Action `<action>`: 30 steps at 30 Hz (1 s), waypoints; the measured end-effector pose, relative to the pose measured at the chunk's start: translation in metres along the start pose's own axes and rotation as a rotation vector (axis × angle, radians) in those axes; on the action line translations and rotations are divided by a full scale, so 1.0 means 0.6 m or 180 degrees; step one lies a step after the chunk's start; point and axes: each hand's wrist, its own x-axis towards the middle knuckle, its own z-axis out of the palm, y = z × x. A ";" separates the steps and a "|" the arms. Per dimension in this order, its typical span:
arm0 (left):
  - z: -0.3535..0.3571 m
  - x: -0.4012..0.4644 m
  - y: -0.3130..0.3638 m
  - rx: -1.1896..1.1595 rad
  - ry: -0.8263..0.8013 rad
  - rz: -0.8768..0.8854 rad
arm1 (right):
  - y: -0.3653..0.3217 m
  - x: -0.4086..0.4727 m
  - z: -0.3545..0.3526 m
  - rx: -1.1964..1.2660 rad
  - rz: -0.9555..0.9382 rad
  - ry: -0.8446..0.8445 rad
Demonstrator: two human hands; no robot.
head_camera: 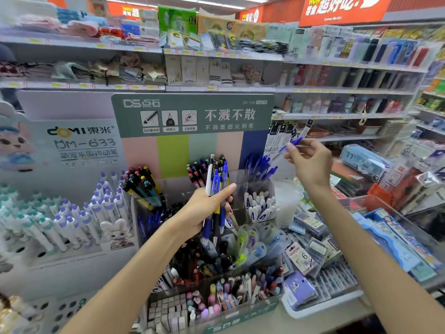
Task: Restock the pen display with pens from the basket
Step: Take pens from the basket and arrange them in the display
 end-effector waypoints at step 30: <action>0.000 0.019 0.007 -0.0201 -0.0073 -0.0215 | 0.013 0.052 0.066 -0.3136 -0.0653 -0.1572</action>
